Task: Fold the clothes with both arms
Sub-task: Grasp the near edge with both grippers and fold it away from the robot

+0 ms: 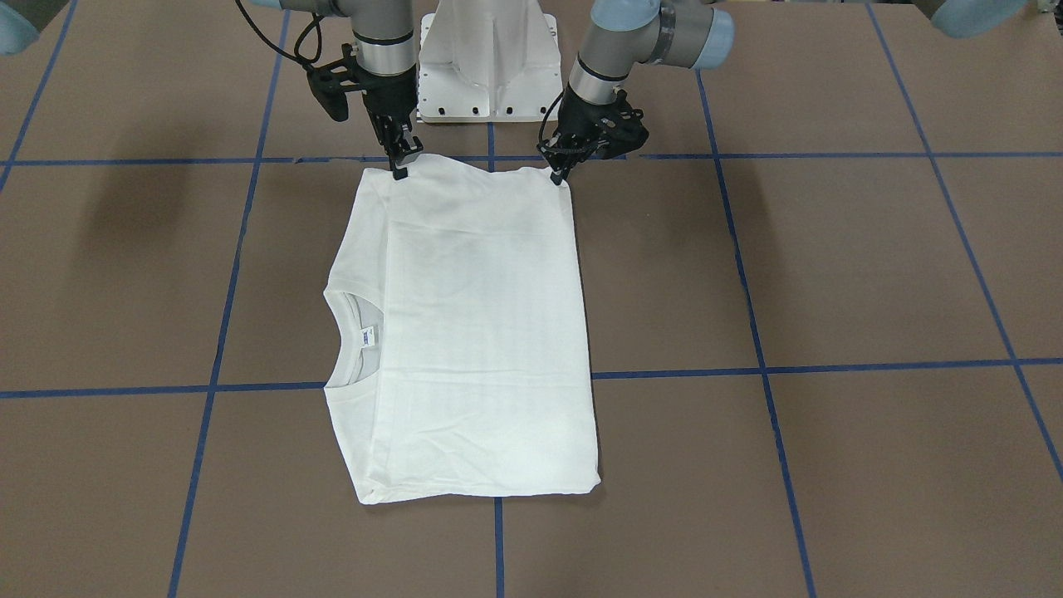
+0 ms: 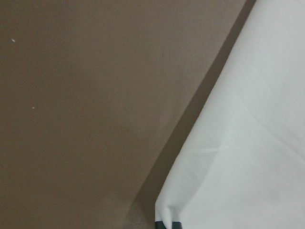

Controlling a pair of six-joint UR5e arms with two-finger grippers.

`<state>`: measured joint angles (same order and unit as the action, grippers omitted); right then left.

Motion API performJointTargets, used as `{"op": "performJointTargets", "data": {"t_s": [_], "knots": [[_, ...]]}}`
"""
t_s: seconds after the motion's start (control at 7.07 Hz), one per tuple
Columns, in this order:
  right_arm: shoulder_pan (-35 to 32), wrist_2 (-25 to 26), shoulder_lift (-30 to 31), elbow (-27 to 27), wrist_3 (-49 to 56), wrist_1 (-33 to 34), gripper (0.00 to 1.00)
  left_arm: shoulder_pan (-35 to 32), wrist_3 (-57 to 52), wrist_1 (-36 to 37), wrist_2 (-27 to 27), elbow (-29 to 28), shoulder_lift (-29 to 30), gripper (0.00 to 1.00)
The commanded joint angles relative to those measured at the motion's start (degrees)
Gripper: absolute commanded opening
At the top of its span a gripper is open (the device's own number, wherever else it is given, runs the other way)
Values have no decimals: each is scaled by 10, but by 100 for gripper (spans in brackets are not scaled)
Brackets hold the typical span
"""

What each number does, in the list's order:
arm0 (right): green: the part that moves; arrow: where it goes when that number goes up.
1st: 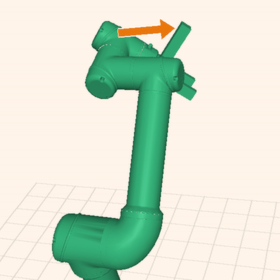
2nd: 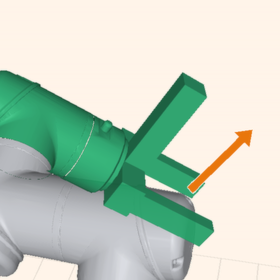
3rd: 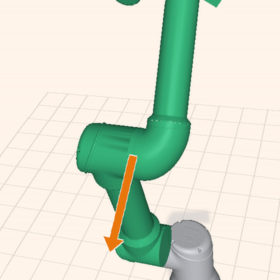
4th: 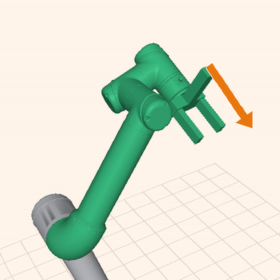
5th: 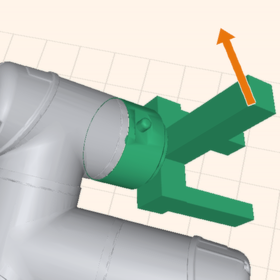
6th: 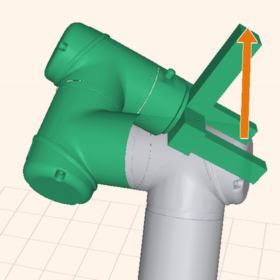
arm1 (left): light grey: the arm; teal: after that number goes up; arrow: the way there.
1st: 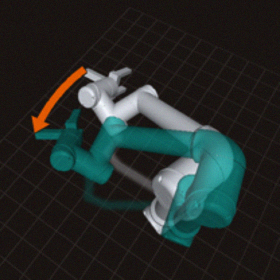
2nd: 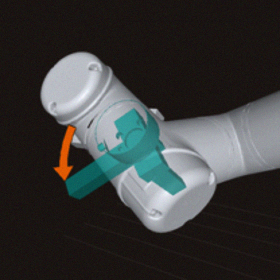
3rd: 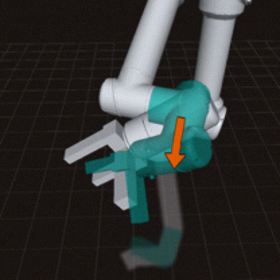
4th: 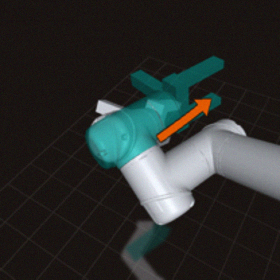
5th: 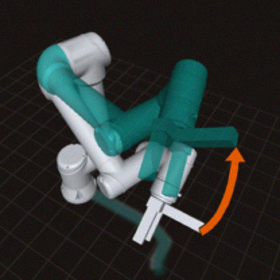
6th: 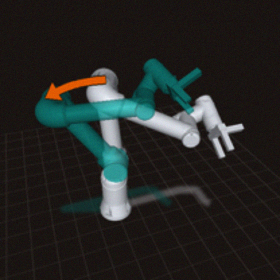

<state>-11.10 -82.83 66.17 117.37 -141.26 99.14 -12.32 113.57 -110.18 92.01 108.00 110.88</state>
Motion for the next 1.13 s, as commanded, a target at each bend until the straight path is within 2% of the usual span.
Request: {"op": "performJointTargets", "data": {"t_s": [0.0,0.28,0.57,0.71,0.85,0.99], "knots": [[22,0,6,13,-7,9,0,-2,-4,5,31,47,-9,0],[73,1,6,61,-29,70,0,0,-4,8,32,92,-26,0],[71,0,6,106,-34,104,0,-1,-3,32,33,157,-32,0],[31,-2,2,127,-30,125,0,-9,-3,53,38,183,-21,0],[-10,-32,-5,127,-14,134,0,-67,-18,83,41,170,23,0],[-56,-54,-16,117,57,133,0,-114,-82,101,57,134,58,0]]}}
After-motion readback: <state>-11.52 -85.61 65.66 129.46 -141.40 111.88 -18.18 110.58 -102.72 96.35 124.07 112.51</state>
